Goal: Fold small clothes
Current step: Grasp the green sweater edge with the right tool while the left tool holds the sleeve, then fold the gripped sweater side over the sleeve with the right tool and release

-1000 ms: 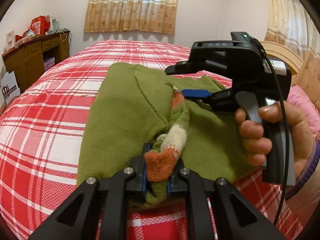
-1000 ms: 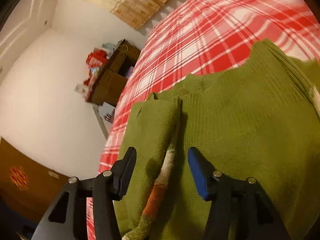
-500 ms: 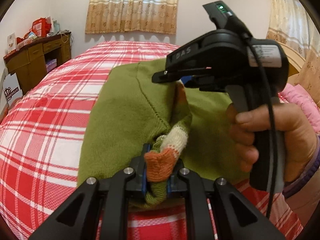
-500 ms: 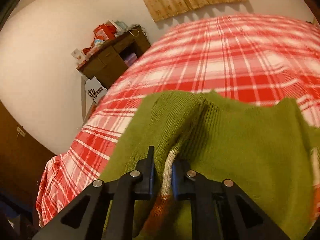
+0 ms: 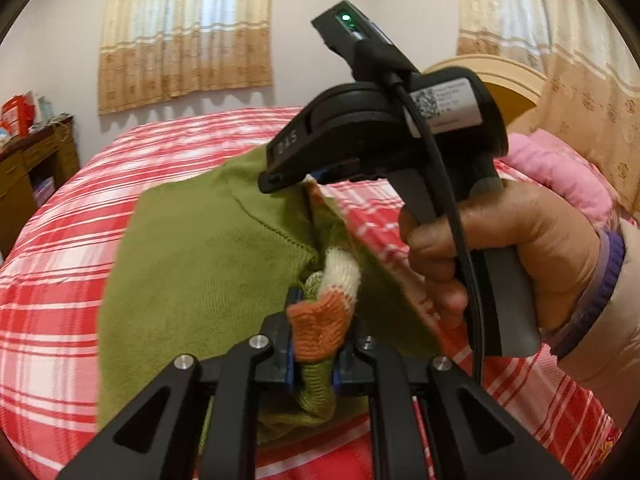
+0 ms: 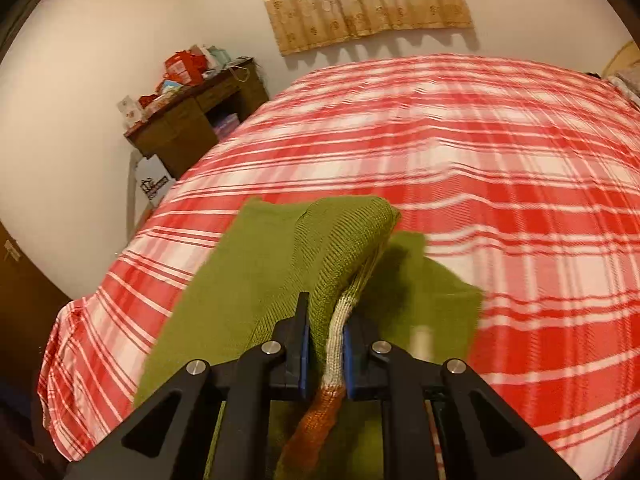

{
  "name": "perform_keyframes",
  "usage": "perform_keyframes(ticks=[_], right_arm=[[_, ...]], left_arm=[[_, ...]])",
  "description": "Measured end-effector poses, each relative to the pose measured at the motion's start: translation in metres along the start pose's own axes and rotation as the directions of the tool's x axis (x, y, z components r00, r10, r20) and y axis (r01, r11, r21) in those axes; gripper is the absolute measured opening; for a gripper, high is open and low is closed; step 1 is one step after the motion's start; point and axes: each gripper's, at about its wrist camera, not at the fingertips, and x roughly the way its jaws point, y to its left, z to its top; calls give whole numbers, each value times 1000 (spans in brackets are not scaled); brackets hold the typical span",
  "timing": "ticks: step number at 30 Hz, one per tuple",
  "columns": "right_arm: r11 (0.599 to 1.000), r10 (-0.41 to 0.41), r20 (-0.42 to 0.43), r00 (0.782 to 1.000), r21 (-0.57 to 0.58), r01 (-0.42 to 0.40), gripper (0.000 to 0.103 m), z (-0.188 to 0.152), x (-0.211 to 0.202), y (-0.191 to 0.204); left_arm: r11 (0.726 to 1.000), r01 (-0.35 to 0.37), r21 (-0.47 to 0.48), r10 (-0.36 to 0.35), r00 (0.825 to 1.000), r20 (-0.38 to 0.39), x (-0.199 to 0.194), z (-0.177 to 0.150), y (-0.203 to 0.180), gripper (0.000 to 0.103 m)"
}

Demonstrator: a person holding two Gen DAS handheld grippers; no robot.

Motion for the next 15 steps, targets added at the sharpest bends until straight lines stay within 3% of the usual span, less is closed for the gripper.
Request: perform_keyframes(ticks=[4,9,13,15], right_arm=[[998,-4,-24,1000,55,5,13,-12,5,-33],[982,62,8,998,177,-62,15,-30,15,-58],[962,92,29,995,256,-97,22,-40,1,-66],[958,80,51,995,272,-91,25,-50,-20,-70]], left_arm=[[999,23,30,-22,999,-37,18,1,-20,13],[999,-5,45,7,998,-58,19,3,-22,16],[999,24,22,-23,998,-64,0,-2,-8,54],[1000,21,-2,-21,999,-40,-18,-9,7,56]])
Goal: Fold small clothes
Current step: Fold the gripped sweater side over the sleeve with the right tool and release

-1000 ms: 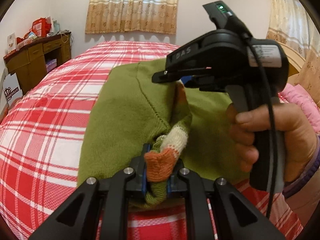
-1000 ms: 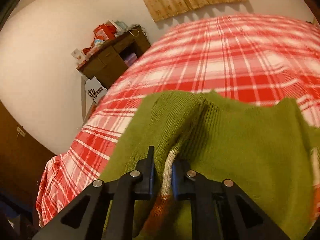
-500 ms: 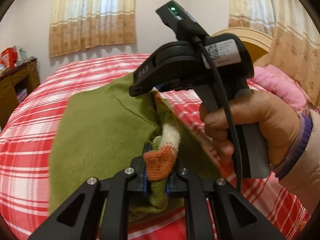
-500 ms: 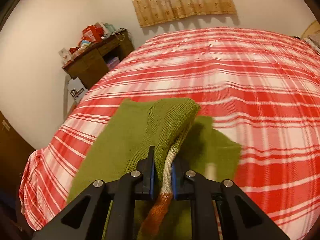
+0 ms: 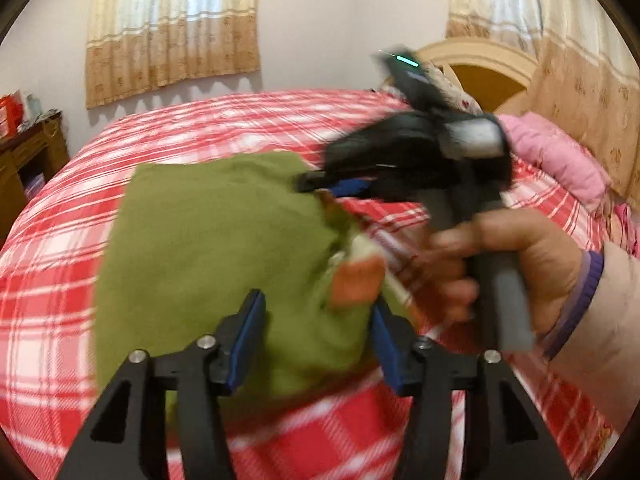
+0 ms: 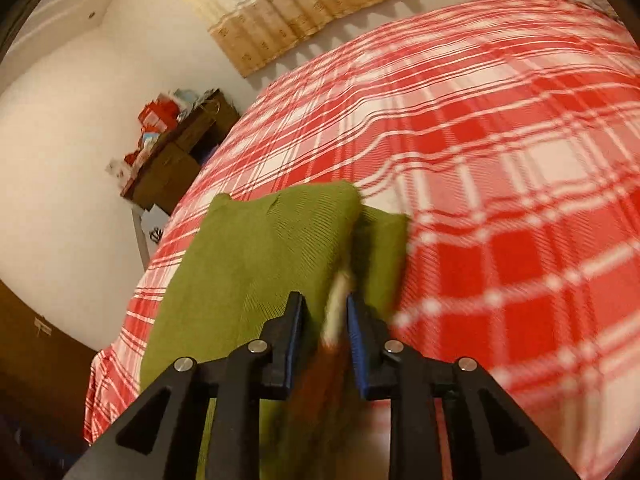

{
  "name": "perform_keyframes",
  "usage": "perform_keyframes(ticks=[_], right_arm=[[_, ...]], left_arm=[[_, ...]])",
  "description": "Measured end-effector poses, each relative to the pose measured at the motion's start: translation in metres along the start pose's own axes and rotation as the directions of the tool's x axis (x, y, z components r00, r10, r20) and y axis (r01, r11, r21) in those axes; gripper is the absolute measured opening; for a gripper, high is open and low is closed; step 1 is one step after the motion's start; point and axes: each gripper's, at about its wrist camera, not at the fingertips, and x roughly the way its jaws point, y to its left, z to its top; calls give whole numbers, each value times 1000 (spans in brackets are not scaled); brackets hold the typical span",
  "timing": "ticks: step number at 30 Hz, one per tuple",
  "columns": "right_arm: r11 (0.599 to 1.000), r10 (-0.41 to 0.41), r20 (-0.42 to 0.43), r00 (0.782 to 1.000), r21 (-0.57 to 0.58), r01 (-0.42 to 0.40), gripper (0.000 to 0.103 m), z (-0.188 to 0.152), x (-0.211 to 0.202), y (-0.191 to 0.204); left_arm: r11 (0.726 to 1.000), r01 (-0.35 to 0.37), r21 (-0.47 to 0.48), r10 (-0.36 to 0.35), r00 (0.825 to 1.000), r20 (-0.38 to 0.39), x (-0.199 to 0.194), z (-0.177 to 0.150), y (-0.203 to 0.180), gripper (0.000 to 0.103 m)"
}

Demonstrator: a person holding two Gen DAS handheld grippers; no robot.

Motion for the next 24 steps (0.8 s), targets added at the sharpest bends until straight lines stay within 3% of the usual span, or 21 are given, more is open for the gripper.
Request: perform_keyframes(ticks=[2,4,10,12,14,20,22,24], right_arm=[[998,-61,33,998,8,61,25,-11,-23,-5],[995,-101,69,992,-13,102,25,-26,-50,-1],[986,-18,110,994,-165,37,25,-60,-96,54],[976,8,67,998,-217,7,35,-70,-92,73],[966,-29,36,999,-254,37,44,-82,-81,86],[928,-181,-28,983,-335,161,44,-108,-42,88],[914,-214,-21,977,-358,193,42,-116,-38,86],[900,-251,-10,968,-372,230,20,-121,-37,87]], left_arm=[[999,-32,-16,33,999,7,-16,-13,16,63],[997,-70,-39,71,997,5,-24,-20,30,62],[978,-152,-146,149,988,-30,-37,-29,65,62],[970,-188,-154,183,982,-51,-37,-31,68,62],[962,-225,-156,213,973,-87,-36,-31,72,63],[946,-296,-134,281,952,-122,-43,-37,77,64],[940,-323,-115,308,943,-126,-45,-37,76,64],[934,-339,-112,324,937,-131,-46,-37,77,65]])
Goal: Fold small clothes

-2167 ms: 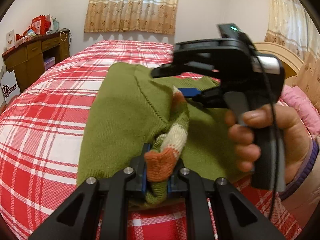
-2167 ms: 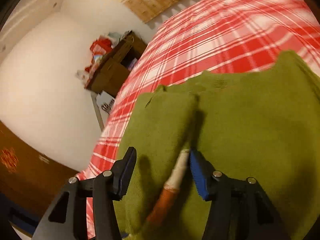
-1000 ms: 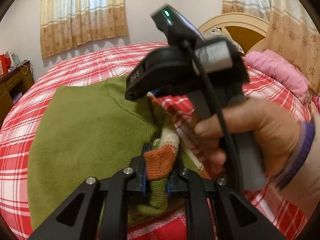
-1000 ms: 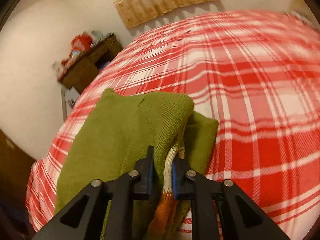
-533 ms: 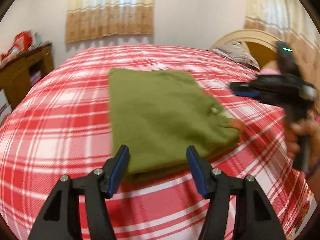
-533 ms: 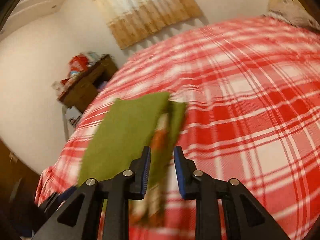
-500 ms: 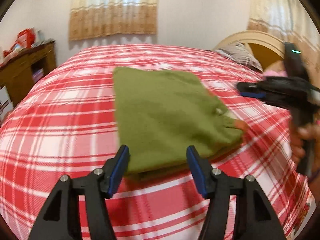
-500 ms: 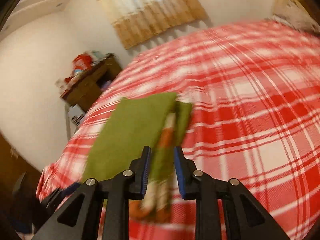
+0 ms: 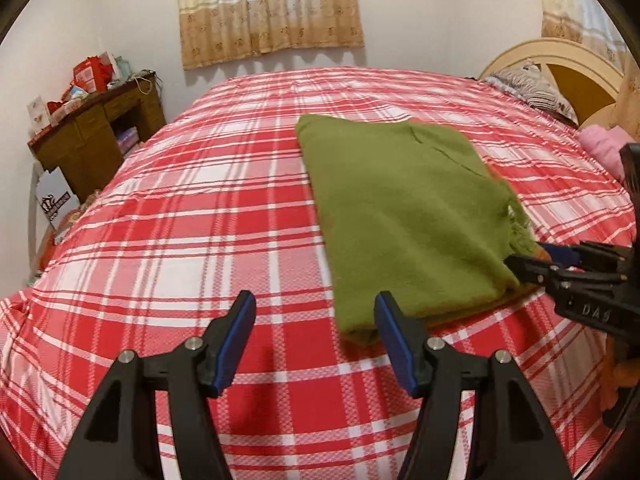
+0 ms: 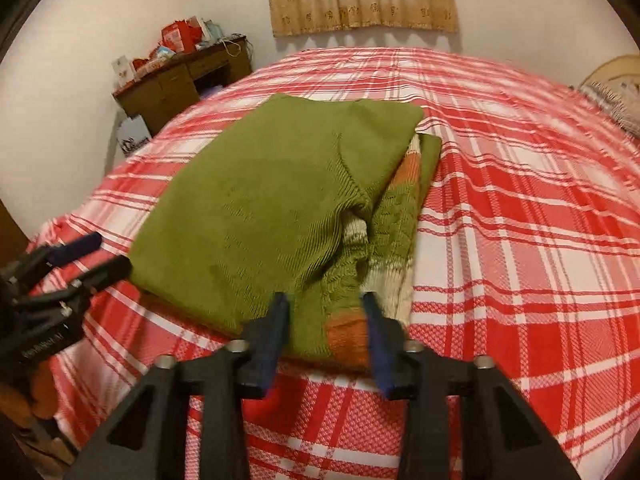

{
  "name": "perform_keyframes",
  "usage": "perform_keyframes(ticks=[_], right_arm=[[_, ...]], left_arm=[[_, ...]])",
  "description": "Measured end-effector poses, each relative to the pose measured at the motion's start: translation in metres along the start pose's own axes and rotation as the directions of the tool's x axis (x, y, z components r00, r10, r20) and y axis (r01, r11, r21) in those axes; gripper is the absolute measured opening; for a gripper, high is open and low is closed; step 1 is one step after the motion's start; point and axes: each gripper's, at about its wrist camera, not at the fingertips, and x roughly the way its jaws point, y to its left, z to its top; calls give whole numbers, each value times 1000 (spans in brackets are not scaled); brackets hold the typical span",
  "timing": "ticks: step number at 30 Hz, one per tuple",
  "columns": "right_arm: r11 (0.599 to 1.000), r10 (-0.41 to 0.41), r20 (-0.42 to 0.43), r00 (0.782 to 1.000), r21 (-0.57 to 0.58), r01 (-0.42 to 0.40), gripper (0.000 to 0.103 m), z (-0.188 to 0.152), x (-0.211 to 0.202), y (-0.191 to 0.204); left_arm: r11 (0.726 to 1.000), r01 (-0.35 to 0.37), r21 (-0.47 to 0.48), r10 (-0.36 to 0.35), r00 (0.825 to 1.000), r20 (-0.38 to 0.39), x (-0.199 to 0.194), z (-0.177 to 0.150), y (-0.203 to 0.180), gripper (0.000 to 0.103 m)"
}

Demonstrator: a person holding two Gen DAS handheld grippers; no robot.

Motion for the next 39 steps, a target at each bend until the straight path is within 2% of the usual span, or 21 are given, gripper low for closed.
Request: perform_keyframes(ticks=[3,11,13,18,21,23,26,30,33,34,36,37,39], right_arm=[[999,-15,-2,1000,29,15,11,-2,-3,1],[982,-23,61,998,190,12,6,-19,-25,-21],[970,9,71,997,240,-26,6,-27,-24,-29],[974,28,64,998,222,-41,7,-27,-27,-24],[973,30,72,997,226,-45,9,-22,-39,-26],[976,-24,122,992,218,-3,9,-11,-57,-27],[978,-29,198,980,206,-13,9,6,-72,-25],[989,2,201,980,146,-33,11,36,-53,-10],[995,37,146,989,86,-50,11,47,-25,7],[996,35,129,991,74,-45,11,48,-16,11],[998,-19,90,996,54,15,10,46,4,10],[998,-36,65,997,58,32,7,44,12,5],[995,-10,58,998,96,4,0,36,18,-9]], left_arm=[[1000,-3,-15,3,1000,-12,0,0,3,66],[1000,-16,-25,16,1000,-3,-9,-2,11,66],[999,-20,-27,20,1000,-6,-8,-2,12,66],[999,-29,-26,29,999,-15,-3,-3,12,67],[999,-44,-22,44,999,2,-5,-1,17,72],[998,-55,-28,56,998,12,-3,3,21,73],[997,-50,-54,51,999,13,4,13,25,73],[995,-50,-86,52,998,28,14,33,25,73],[995,-53,-83,57,997,48,19,47,19,77],[995,-59,-77,63,996,55,21,50,17,79],[995,-71,-63,75,995,69,29,55,10,79],[996,-76,-56,80,995,65,34,54,7,79],[995,-89,-46,91,995,31,48,50,3,79]])
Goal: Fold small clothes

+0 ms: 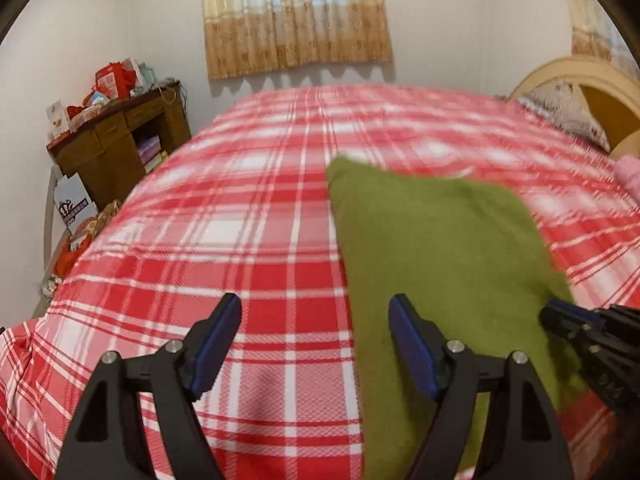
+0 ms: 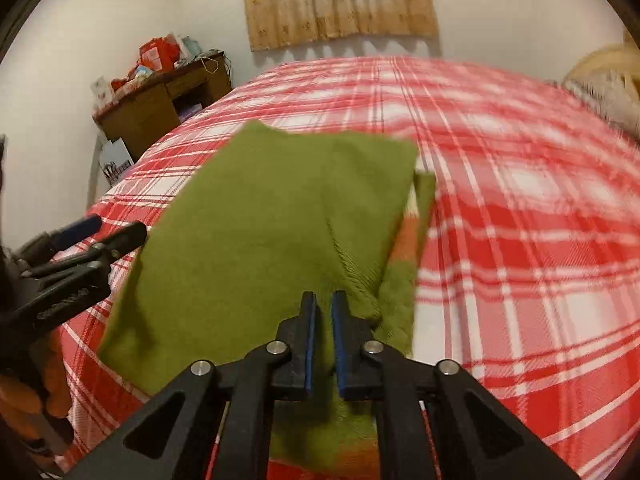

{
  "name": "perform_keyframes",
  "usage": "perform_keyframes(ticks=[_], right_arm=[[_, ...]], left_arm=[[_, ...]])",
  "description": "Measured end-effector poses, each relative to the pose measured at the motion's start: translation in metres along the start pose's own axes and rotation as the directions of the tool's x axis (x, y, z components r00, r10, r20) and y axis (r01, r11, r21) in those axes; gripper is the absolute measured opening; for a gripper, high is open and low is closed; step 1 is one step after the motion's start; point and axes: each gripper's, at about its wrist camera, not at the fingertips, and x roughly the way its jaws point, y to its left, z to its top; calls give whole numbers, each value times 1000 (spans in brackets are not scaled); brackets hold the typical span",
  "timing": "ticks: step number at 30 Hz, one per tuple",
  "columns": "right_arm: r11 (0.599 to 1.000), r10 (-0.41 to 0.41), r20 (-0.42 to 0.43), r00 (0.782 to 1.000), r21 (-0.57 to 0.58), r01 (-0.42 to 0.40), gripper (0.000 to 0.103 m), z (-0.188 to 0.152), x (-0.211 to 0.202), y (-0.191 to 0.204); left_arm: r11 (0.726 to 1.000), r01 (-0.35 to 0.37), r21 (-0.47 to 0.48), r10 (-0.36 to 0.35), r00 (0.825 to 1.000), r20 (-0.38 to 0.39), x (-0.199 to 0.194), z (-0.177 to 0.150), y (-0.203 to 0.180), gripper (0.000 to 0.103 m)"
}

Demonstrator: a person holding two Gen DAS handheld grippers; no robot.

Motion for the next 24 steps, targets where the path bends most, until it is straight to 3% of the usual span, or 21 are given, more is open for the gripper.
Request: perform_keyframes(ticks=[4,9,12,15,18,24], right_arm=[[1000,-6,11,1000,30,6,0,1,-6,-7],[998,-68,115,991,-11,69,3,26,-22,4],[996,-74,129,989,-37,80,3,52,-12,5],[993,-76,94,993,-81,84,3,70,13,2],[979,-158,-9,987,-131,156,3,69,53,-7],[991,-122,7,993,-62,122,0,70,62,-25]], left_arm=[[1000,-20,-1,20,999,27,3,-10,-1,91],[1000,-27,-9,28,999,45,-9,4,6,91],[999,-39,-10,40,997,65,-6,20,-1,91],[998,-68,10,67,997,42,8,27,-13,91],[997,-71,9,71,997,-28,29,25,-21,91],[996,-82,38,82,997,-5,31,19,-32,92]])
